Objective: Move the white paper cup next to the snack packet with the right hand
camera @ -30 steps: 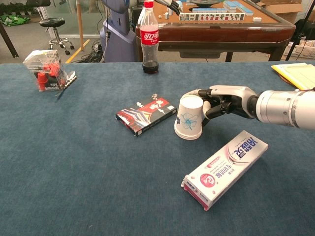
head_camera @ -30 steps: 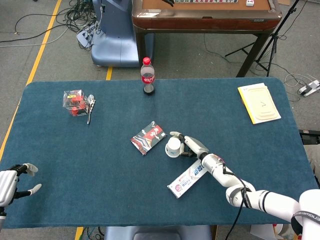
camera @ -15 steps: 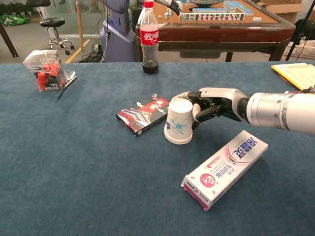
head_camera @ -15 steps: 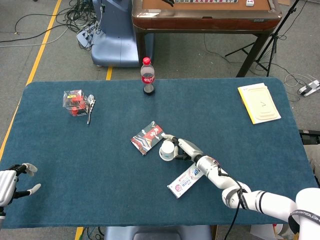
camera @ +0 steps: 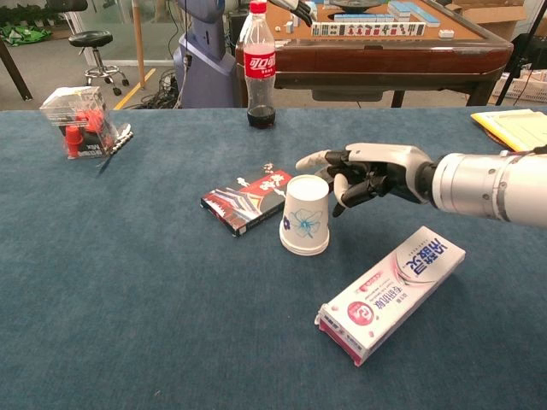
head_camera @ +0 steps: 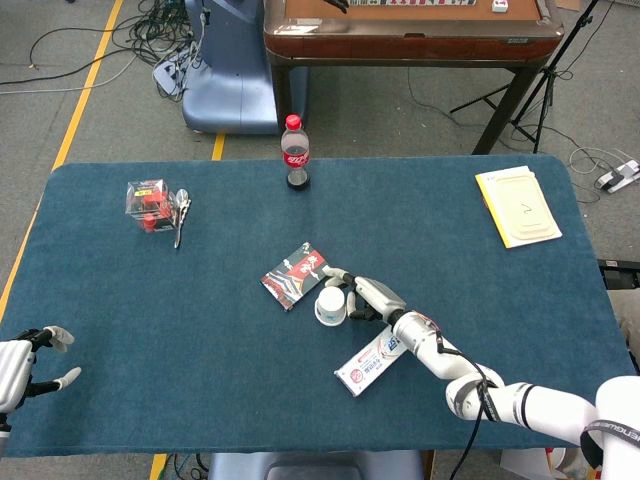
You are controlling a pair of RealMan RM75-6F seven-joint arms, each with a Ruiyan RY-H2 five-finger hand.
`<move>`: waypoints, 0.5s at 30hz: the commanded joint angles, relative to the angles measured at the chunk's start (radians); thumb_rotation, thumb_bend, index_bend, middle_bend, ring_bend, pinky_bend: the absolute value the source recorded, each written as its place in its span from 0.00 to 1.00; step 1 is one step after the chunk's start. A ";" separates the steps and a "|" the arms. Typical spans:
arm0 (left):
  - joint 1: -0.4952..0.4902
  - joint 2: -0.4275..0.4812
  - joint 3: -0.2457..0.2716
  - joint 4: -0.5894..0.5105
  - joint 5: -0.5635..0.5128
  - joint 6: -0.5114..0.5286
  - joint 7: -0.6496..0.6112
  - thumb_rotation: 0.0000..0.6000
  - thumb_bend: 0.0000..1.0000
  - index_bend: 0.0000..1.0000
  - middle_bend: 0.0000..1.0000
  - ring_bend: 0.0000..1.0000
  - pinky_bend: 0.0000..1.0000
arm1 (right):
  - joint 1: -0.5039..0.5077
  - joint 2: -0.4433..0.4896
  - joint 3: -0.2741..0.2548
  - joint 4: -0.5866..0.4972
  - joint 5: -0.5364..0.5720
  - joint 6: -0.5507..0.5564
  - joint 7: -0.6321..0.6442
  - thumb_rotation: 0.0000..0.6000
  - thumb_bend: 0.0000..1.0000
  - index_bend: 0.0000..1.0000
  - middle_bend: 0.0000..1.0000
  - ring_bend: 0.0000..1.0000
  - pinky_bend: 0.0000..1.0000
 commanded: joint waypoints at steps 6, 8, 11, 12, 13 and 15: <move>0.000 -0.003 0.002 -0.003 0.004 0.001 0.015 1.00 0.02 0.47 0.53 0.45 0.58 | -0.052 0.130 -0.024 -0.113 -0.017 0.144 -0.162 1.00 0.45 0.10 0.16 0.17 0.33; 0.000 -0.003 0.002 -0.004 0.004 0.002 0.017 1.00 0.02 0.47 0.53 0.45 0.58 | -0.070 0.161 -0.036 -0.143 -0.008 0.200 -0.243 1.00 0.44 0.10 0.15 0.17 0.33; 0.001 -0.002 0.001 -0.006 0.005 0.007 0.019 1.00 0.02 0.47 0.53 0.45 0.58 | -0.106 0.223 -0.062 -0.206 0.012 0.302 -0.396 1.00 0.43 0.10 0.15 0.17 0.32; 0.002 -0.001 0.000 -0.008 0.007 0.010 0.020 1.00 0.02 0.47 0.53 0.45 0.58 | -0.123 0.250 -0.073 -0.234 0.019 0.345 -0.458 1.00 0.42 0.10 0.15 0.17 0.31; 0.003 -0.001 0.000 -0.009 0.008 0.013 0.022 1.00 0.02 0.47 0.53 0.45 0.58 | -0.136 0.270 -0.081 -0.255 0.022 0.378 -0.502 1.00 0.42 0.10 0.15 0.17 0.31; 0.004 0.001 -0.001 -0.012 0.012 0.020 0.023 1.00 0.02 0.47 0.53 0.45 0.58 | -0.166 0.310 -0.098 -0.298 0.023 0.447 -0.585 1.00 0.41 0.10 0.15 0.17 0.31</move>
